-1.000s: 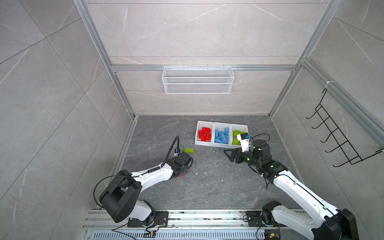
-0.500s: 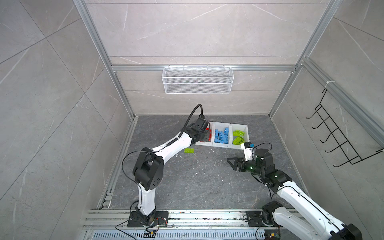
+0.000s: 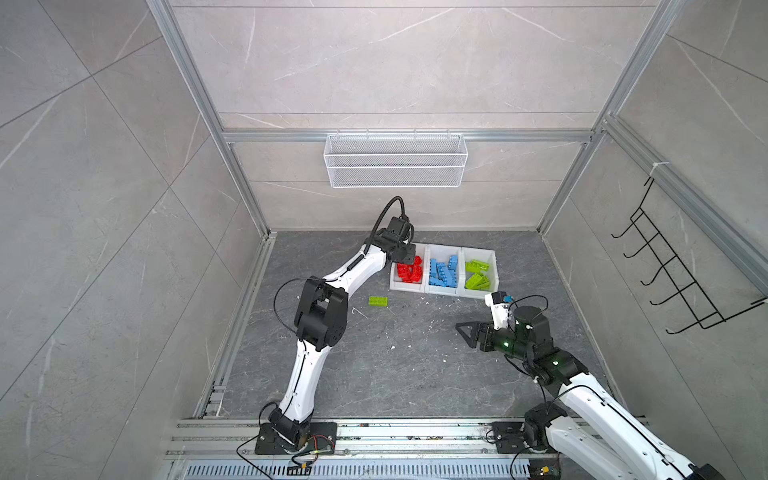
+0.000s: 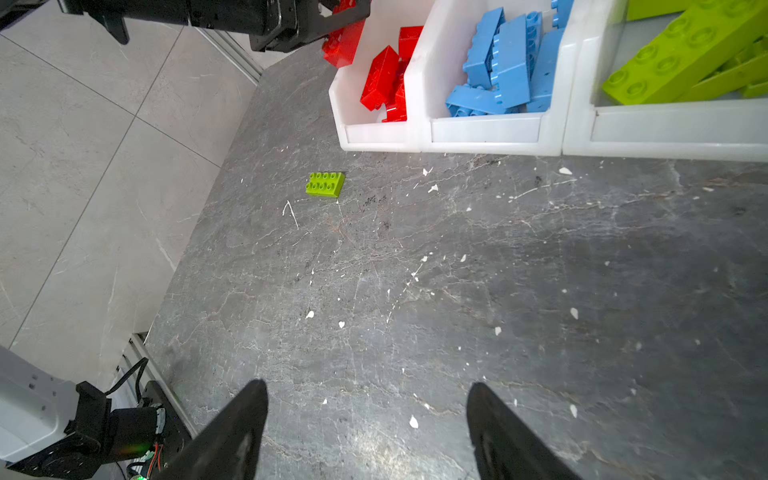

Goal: Sort the legos into containers by color
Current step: 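Carry the red brick into the red compartment with the left gripper and release, then lower the right gripper onto the small lime-green brick while the left arm retracts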

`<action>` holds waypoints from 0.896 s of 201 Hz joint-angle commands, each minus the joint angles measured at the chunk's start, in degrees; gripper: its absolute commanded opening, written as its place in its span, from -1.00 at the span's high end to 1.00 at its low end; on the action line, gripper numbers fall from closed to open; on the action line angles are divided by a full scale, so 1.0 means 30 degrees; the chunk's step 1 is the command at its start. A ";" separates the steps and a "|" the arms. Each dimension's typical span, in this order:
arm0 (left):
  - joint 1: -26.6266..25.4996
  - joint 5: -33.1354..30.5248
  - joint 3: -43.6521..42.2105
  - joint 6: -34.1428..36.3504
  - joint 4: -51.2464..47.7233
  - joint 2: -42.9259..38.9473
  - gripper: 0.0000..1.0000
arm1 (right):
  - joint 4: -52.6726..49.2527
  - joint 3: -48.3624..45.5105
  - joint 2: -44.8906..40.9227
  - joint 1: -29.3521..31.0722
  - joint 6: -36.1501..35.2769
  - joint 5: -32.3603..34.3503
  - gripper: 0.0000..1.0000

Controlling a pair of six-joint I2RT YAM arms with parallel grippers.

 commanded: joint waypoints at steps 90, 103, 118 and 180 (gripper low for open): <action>0.0527 -0.2324 -0.8663 0.0821 0.3309 -0.9760 -0.60 | -0.0279 0.3046 0.3498 0.1769 -0.1205 0.1161 -0.68; 0.0993 -0.2737 -1.1617 0.0385 0.3657 -1.2430 -0.64 | -0.1101 0.4591 0.5300 0.4002 -0.2424 0.3289 -0.71; 0.1782 -0.3011 -1.5429 -0.0325 0.4105 -1.5815 -0.69 | -0.0882 0.6147 0.7945 0.5614 -0.2825 0.3791 -0.72; 0.3453 -0.4063 -2.8375 -0.3431 0.2576 -3.0206 -0.89 | -0.0095 1.3688 1.8830 0.7789 -0.3835 0.4005 -0.75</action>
